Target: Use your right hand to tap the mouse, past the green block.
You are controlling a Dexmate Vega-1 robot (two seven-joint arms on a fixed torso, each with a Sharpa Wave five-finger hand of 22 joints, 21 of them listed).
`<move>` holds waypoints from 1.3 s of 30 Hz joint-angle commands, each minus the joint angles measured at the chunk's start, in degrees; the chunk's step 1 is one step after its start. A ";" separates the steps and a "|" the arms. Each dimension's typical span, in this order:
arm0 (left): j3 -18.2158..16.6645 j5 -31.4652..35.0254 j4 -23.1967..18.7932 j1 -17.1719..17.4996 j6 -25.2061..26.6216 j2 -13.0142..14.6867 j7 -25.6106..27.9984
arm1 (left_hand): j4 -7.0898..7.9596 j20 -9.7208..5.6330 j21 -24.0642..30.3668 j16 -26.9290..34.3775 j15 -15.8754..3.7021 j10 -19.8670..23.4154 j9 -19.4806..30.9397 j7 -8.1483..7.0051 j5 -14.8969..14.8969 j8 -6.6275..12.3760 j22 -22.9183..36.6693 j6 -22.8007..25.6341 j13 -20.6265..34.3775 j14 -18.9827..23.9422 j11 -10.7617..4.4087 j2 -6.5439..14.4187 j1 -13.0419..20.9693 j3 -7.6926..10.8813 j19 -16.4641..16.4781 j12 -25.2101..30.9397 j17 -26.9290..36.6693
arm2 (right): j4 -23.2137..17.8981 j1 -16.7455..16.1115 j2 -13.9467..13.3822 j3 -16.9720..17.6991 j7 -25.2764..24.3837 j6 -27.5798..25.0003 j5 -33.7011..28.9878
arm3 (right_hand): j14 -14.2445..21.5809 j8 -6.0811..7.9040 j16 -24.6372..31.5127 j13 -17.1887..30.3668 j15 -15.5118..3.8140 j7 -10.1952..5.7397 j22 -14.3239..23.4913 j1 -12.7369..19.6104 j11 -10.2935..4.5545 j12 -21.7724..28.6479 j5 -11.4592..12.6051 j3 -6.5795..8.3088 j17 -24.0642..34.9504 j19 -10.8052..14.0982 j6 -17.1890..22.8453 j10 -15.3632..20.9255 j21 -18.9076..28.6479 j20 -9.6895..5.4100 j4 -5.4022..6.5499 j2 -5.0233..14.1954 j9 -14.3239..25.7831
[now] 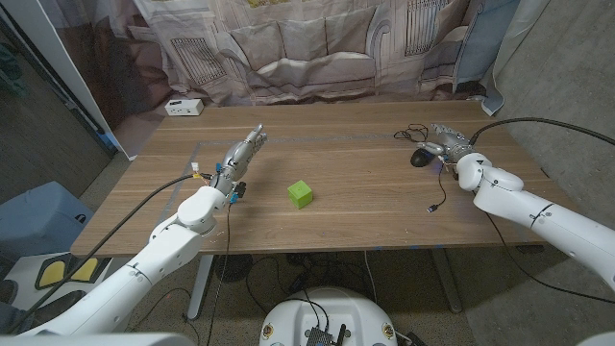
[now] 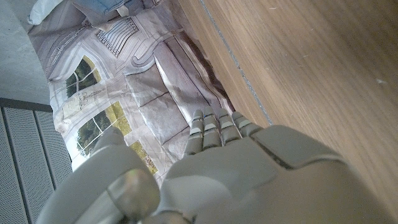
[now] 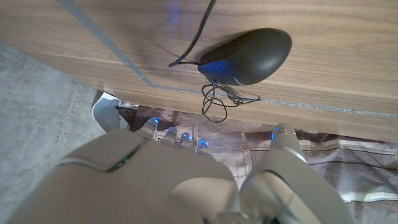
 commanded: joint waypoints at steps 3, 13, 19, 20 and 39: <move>0.36 -0.19 0.94 -0.86 -0.29 -0.26 -0.87 | -0.37 0.26 0.21 0.05 -0.15 0.18 0.32 -0.31 -0.19 0.25 0.34 0.48 0.12 0.17 -0.07 0.49 0.23 0.01 -0.14 -0.02 0.25 | -3.19 -5.16 -0.17 5.03 -8.37 4.90 2.53 | -4.43 2.55 1.21 -0.24 -2.41 0.57 -0.21 0.76 0.71 1.84 0.33 0.06 -0.88 2.02 6.56 2.00 1.86 -5.99 -0.98 -0.60 -0.06; 0.52 -0.16 1.33 -1.22 -0.63 -0.43 -1.13 | -0.45 0.24 0.21 0.03 -0.19 0.08 0.32 -0.28 -0.19 0.15 0.34 0.42 0.12 0.18 -0.07 0.55 0.23 0.02 -0.13 -0.08 0.25 | -4.99 -7.45 -0.04 7.28 -11.07 6.99 3.77 | -3.69 2.43 1.15 -0.32 -2.14 0.94 -0.27 0.90 0.81 1.81 0.35 0.04 -1.03 3.23 7.48 2.67 1.90 -6.86 -1.07 -0.79 -0.06; 0.46 -0.34 1.41 -1.22 -0.65 -0.39 -1.24 | -0.49 0.25 0.20 0.00 -0.10 0.13 0.32 -0.25 -0.19 0.11 0.34 0.43 0.12 0.13 -0.19 0.57 0.23 0.03 -0.13 -0.07 0.25 | -5.00 -8.85 0.14 8.97 -11.62 9.25 6.16 | -2.75 1.81 1.23 -0.36 -2.22 1.27 -0.32 0.96 0.73 1.82 0.36 -0.03 -1.12 4.64 6.86 3.37 2.06 -7.32 -1.11 -0.99 -0.07; 0.47 -0.31 1.44 -1.24 -0.65 -0.37 -1.26 | -0.50 0.22 0.20 0.00 -0.14 0.13 0.32 -0.24 -0.19 0.11 0.34 0.43 0.12 0.14 -0.20 0.58 0.23 0.03 -0.13 -0.07 0.25 | -4.80 -9.17 0.30 9.41 -11.94 10.18 6.82 | -2.50 1.72 1.25 -0.37 -2.28 1.33 -0.33 0.99 0.29 1.89 0.38 -0.04 -1.14 5.12 6.90 3.76 2.12 -7.40 -1.13 -1.05 -0.08; 0.59 -0.26 1.91 -1.82 -1.10 -0.94 -1.16 | -0.66 0.00 0.25 0.05 -0.12 0.36 0.33 -0.07 -0.20 0.02 0.33 0.47 0.12 0.34 -0.15 0.62 0.20 0.01 0.04 -0.01 0.24 | -5.05 -14.59 2.13 15.27 -15.70 21.46 14.57 | 2.91 2.30 1.98 -0.53 -2.85 1.83 -0.45 2.20 0.42 2.52 0.68 0.12 -1.46 10.56 12.13 9.04 2.40 -7.48 -1.48 -1.41 -0.07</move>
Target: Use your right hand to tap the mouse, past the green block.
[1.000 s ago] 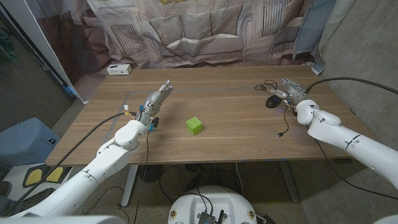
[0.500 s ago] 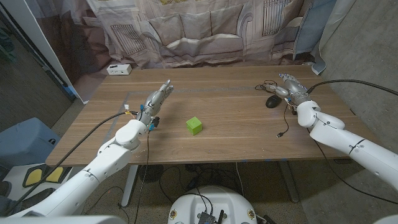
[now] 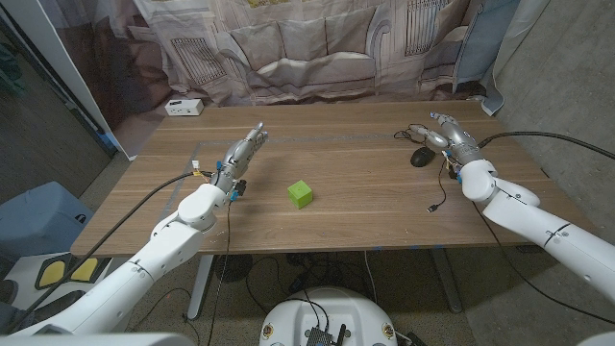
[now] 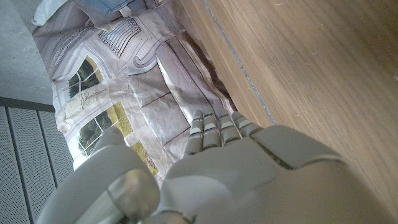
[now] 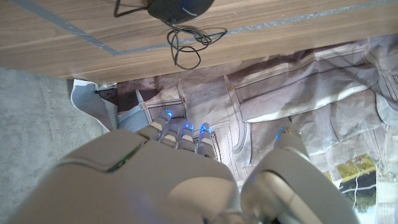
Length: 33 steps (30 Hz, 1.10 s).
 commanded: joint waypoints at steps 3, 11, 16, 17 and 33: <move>0.34 0.24 0.42 -0.56 -0.42 -0.62 0.16 | -0.53 -0.14 0.33 0.10 -0.04 0.42 0.33 0.03 -0.20 0.04 0.33 0.46 0.12 0.52 -0.11 0.62 0.19 0.18 0.26 0.00 0.24 | -0.43 -3.75 1.13 3.72 -1.61 7.30 4.85 | 0.97 -0.11 0.54 0.15 0.11 0.06 0.20 0.97 0.24 0.26 0.23 0.32 0.02 1.59 0.36 0.57 0.58 -0.33 -0.36 -0.10 0.10; 1.20 -0.33 1.49 -2.36 -0.11 -1.70 -0.99 | -0.60 -0.20 0.34 0.16 -0.07 0.73 0.33 0.00 -0.21 0.08 0.33 0.67 0.13 0.74 0.04 0.64 0.18 0.17 0.33 0.10 0.24 | 0.14 -5.58 2.61 6.22 -0.98 13.78 9.44 | 2.77 -0.73 0.58 0.18 0.56 1.25 0.29 1.49 1.08 0.38 0.24 0.35 -0.01 5.88 0.40 2.71 1.39 -0.53 -0.37 -0.24 0.10; 2.18 -0.16 3.58 -4.17 -1.73 -3.26 -2.22 | -0.65 -0.24 0.45 0.22 -0.10 0.80 0.33 0.04 -0.21 0.11 0.32 0.83 0.13 0.98 0.09 0.65 0.17 0.17 0.67 0.11 0.24 | 1.57 -6.19 4.28 7.27 0.29 18.46 12.77 | 3.60 -0.61 0.63 0.20 0.63 1.69 0.25 1.62 1.30 0.44 0.20 0.29 0.01 7.54 1.36 3.61 1.64 -0.39 -0.34 -0.37 0.09; 2.38 -0.06 3.89 -4.52 -1.67 -3.38 -2.38 | -0.66 -0.27 0.46 0.23 -0.11 0.82 0.33 0.04 -0.21 0.12 0.32 0.86 0.13 1.01 0.07 0.65 0.17 0.17 0.72 0.12 0.24 | 1.77 -6.38 4.49 7.45 0.42 19.31 13.14 | 3.67 -0.60 0.62 0.20 0.64 1.66 0.25 1.64 1.34 0.44 0.20 0.29 0.01 7.69 1.47 3.73 1.65 -0.41 -0.34 -0.38 0.09; 2.58 -0.20 3.70 -4.82 -0.39 -2.19 -3.20 | -0.80 -0.32 0.47 0.18 0.08 0.81 0.34 0.15 -0.21 -0.02 0.32 0.72 0.13 1.09 0.10 0.67 0.17 0.17 0.90 0.07 0.24 | 4.41 -8.36 8.23 9.02 5.75 29.60 20.94 | 4.73 -0.23 0.57 0.22 1.06 2.31 0.21 1.67 1.90 0.47 0.13 0.11 0.08 9.14 3.61 5.14 1.50 -0.21 -0.19 -0.59 0.09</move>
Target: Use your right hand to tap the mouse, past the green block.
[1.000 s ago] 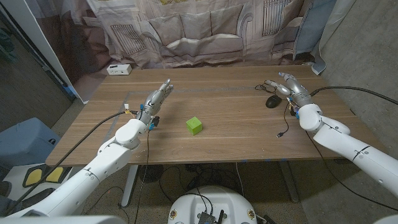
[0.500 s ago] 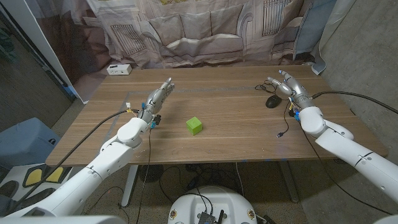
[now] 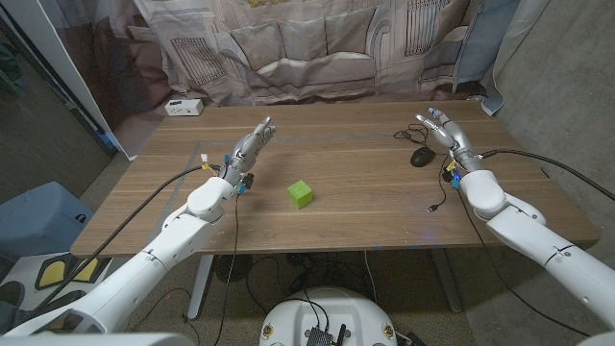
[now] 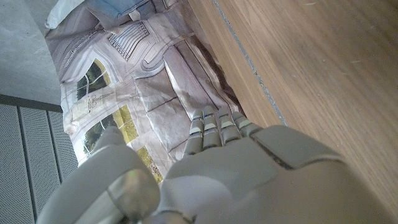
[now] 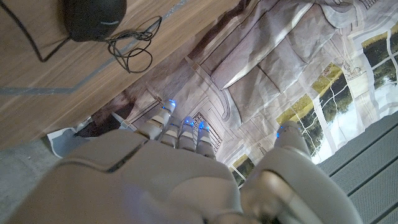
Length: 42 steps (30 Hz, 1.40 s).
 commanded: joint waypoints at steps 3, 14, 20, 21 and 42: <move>0.18 0.03 0.04 -0.12 0.21 0.58 -0.61 | -0.41 0.09 0.18 0.17 0.13 0.53 0.34 0.05 -0.21 -0.05 0.32 0.15 0.13 0.57 -0.18 0.67 0.17 0.06 0.53 0.07 0.24 | 2.34 -1.40 3.17 1.43 5.60 9.23 7.41 | 0.66 0.52 0.18 0.08 0.32 0.25 0.19 0.57 0.19 0.52 0.11 -0.20 0.08 1.21 1.54 0.74 0.17 0.09 0.10 -0.20 0.19; -0.04 -0.20 1.77 -0.32 -1.72 -0.08 -1.08 | -0.50 0.10 0.16 0.13 0.19 0.56 0.34 0.01 -0.22 -0.07 0.31 0.15 0.14 0.59 -0.13 0.69 0.17 0.05 0.60 0.05 0.24 | 6.43 0.56 6.81 0.89 11.84 13.81 13.91 | 3.23 0.56 0.65 0.12 0.36 0.65 0.19 0.18 0.72 0.84 0.05 -0.62 0.25 4.11 3.30 3.36 0.36 -0.02 0.42 -0.53 0.21; 0.19 -0.44 3.13 -0.95 -2.23 -0.62 -1.68 | -0.54 0.11 0.14 0.14 0.30 0.56 0.34 0.08 -0.22 -0.11 0.31 0.09 0.14 0.68 -0.18 0.69 0.16 0.05 0.61 0.04 0.24 | 8.30 1.80 8.48 0.06 14.45 15.38 15.93 | 3.21 0.54 0.56 0.13 0.56 0.66 0.19 0.09 0.80 0.77 0.04 -0.71 0.28 4.17 3.51 3.45 0.24 0.09 0.46 -0.62 0.21; 0.22 -0.53 3.42 -1.07 -2.38 -0.76 -1.84 | -0.55 0.14 0.14 0.12 0.28 0.55 0.34 0.07 -0.22 -0.11 0.31 0.10 0.14 0.64 -0.15 0.69 0.16 0.04 0.62 0.03 0.24 | 8.75 2.09 8.81 -0.14 15.46 15.80 16.68 | 3.22 0.53 0.55 0.13 0.58 0.66 0.19 0.07 0.82 0.76 0.03 -0.73 0.28 4.18 3.51 3.47 0.23 0.08 0.47 -0.64 0.21; 0.73 -3.10 6.73 -2.09 -3.72 -2.19 -5.07 | -0.69 0.12 0.08 0.05 0.31 0.52 0.35 0.00 -0.22 -0.14 0.31 0.10 0.15 0.59 -0.13 0.73 0.12 0.03 0.62 -0.02 0.25 | 12.92 4.56 12.92 -3.28 27.53 17.36 25.87 | 3.63 0.43 0.46 0.15 0.77 0.87 0.20 -0.51 0.88 0.60 -0.03 -1.15 0.39 4.55 4.14 3.98 -0.10 0.45 0.73 -1.02 0.21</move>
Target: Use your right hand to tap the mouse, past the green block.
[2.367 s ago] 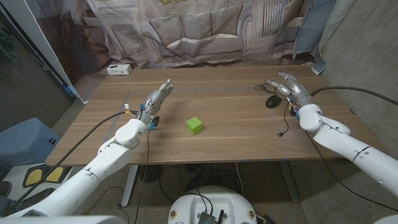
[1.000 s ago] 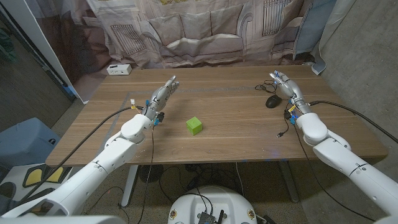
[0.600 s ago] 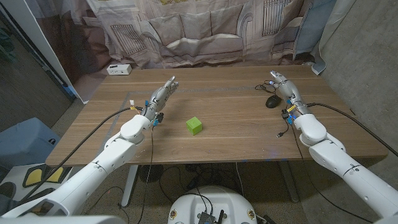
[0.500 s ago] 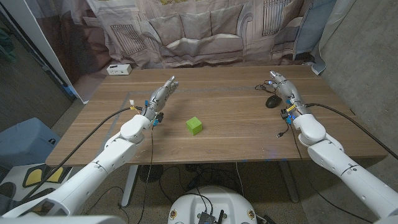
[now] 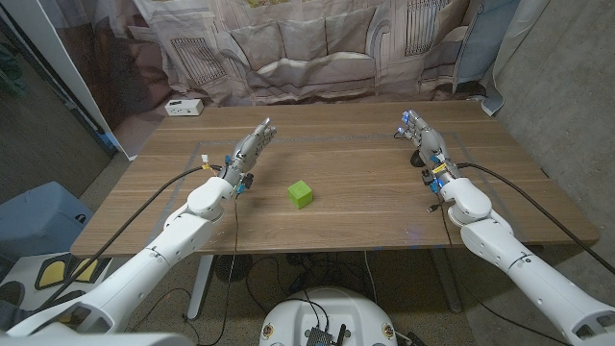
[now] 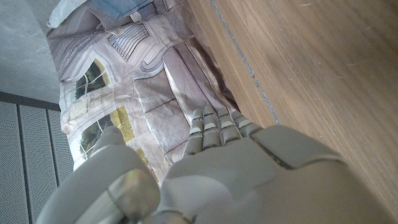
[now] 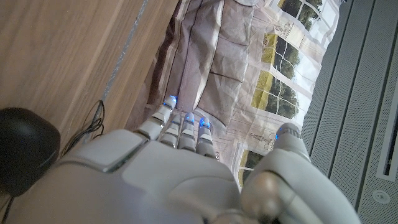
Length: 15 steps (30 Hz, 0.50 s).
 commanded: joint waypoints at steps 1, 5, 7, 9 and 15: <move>0.07 -1.88 1.61 -0.07 -1.29 -0.83 -1.95 | -0.23 0.07 0.08 0.04 -0.06 0.19 0.35 0.02 0.01 -0.13 0.31 0.14 0.15 0.27 0.18 0.73 0.12 0.04 0.24 -0.03 0.25 | 3.22 1.58 2.46 -1.71 7.96 1.67 5.41 | 0.18 0.50 0.01 0.17 0.19 -0.05 0.18 -0.08 0.05 -0.04 -0.03 -0.38 0.23 0.41 1.13 0.55 -0.13 -0.03 -0.06 -0.57 0.06; 0.09 -2.41 1.34 0.18 -1.09 -0.41 -2.81 | -0.25 0.06 0.06 0.05 -0.06 0.26 0.35 0.01 0.01 -0.14 0.31 0.12 0.15 0.31 0.21 0.75 0.11 0.04 0.24 -0.01 0.25 | 6.30 2.63 3.93 -2.43 11.15 3.86 6.40 | 0.25 0.26 -0.05 0.16 0.09 -0.19 0.18 -0.21 -0.21 -0.20 -0.02 -0.47 0.27 0.54 0.86 0.44 -0.24 -0.13 0.02 -0.59 0.04; 0.04 -2.67 1.20 0.41 -1.17 -0.18 -3.24 | -0.27 0.06 0.06 0.05 -0.05 0.23 0.35 -0.04 0.01 -0.17 0.31 0.06 0.15 0.33 0.18 0.75 0.11 0.04 0.24 -0.03 0.25 | 7.30 2.92 4.66 -2.65 12.25 4.14 7.27 | 0.29 0.19 -0.08 0.16 -0.02 -0.24 0.18 -0.23 -0.17 -0.29 -0.01 -0.50 0.26 0.69 0.80 0.36 -0.25 -0.20 0.02 -0.64 0.03; 0.07 -2.78 1.35 0.49 -1.41 -0.01 -3.74 | -0.28 0.06 0.06 0.04 0.01 0.26 0.35 -0.03 0.00 -0.17 0.31 0.06 0.15 0.31 0.23 0.76 0.11 0.04 0.25 -0.02 0.25 | 8.04 3.06 5.22 -2.82 12.01 4.85 6.81 | 0.32 0.13 -0.09 0.16 0.06 -0.26 0.18 -0.23 -0.13 -0.34 0.00 -0.52 0.26 0.76 0.72 0.31 -0.26 -0.20 0.02 -0.66 0.03; 0.08 -2.41 0.33 1.05 -1.19 0.65 -3.55 | -0.31 0.06 0.05 0.04 0.00 0.27 0.35 -0.05 0.00 -0.18 0.31 0.05 0.15 0.32 0.29 0.78 0.10 0.04 0.25 -0.03 0.25 | 7.97 3.01 5.00 -3.17 10.48 4.23 5.31 | 0.40 -0.02 -0.15 0.16 0.14 -0.34 0.18 -0.17 -0.23 -0.47 0.05 -0.53 0.25 0.89 0.60 0.25 -0.35 -0.14 0.00 -0.65 0.02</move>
